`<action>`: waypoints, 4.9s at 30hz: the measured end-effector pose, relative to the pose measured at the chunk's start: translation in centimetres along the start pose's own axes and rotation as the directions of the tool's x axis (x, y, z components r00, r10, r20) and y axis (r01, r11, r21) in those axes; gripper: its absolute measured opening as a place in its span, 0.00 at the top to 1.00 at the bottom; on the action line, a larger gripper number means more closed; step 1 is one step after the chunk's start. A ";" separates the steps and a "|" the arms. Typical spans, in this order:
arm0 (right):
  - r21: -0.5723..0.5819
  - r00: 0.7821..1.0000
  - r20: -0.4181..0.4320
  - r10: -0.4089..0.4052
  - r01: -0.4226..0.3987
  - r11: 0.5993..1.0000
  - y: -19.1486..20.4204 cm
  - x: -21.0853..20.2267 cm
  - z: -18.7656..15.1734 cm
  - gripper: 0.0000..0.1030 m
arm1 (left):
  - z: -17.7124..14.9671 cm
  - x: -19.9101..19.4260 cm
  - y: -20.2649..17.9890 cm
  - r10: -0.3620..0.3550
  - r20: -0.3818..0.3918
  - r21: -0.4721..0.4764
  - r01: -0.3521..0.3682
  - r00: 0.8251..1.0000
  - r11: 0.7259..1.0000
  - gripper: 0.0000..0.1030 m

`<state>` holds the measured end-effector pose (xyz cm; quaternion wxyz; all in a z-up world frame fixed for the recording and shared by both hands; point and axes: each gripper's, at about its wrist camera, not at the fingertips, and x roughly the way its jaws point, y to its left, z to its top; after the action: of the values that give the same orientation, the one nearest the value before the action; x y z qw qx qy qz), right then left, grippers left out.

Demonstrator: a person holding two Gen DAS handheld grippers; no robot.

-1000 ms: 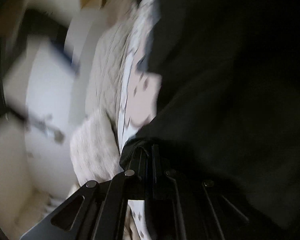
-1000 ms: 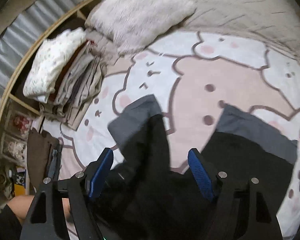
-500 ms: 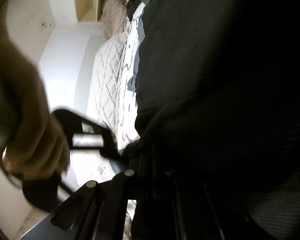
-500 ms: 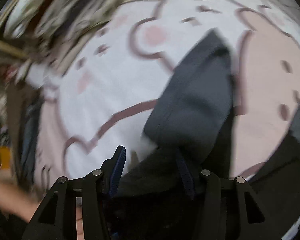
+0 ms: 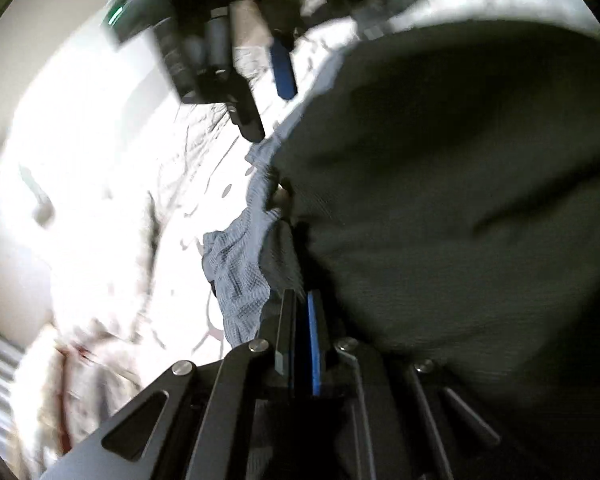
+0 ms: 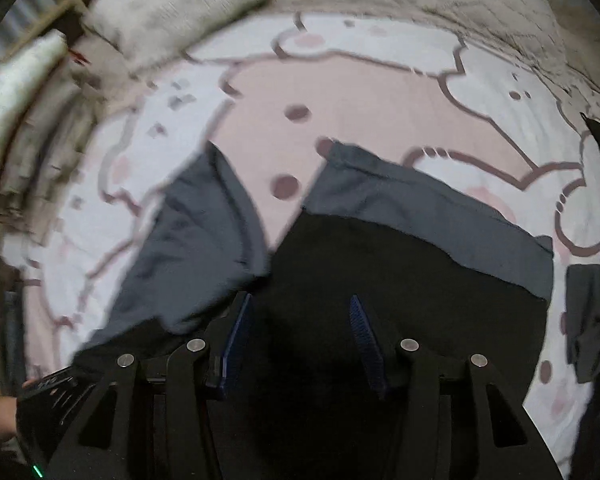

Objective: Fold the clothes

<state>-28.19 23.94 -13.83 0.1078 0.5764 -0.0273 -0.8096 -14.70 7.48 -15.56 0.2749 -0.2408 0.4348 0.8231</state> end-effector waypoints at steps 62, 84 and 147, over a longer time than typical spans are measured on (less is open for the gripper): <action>-0.085 0.961 0.201 0.189 -0.175 0.981 -2.8 0.7 -4.6 0.50 | -8.9 7.2 25.2 -0.056 -0.411 -0.585 -0.216 0.910 0.782 0.96; -0.148 0.978 0.145 0.147 -0.126 0.981 7.2 2.8 1.4 0.26 | -17.5 9.2 24.5 -0.253 -0.366 -0.855 -0.216 0.895 0.471 0.34; -0.793 0.993 0.041 -0.112 0.101 0.600 11.3 -7.9 -33.1 0.41 | -7.3 -14.1 -8.0 -0.387 -0.157 -0.154 0.364 0.909 0.918 0.53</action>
<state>6.97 17.16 -15.63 0.3038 0.4748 0.3692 -0.7389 2.08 1.59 -14.94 0.3717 -0.4112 0.3531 0.7537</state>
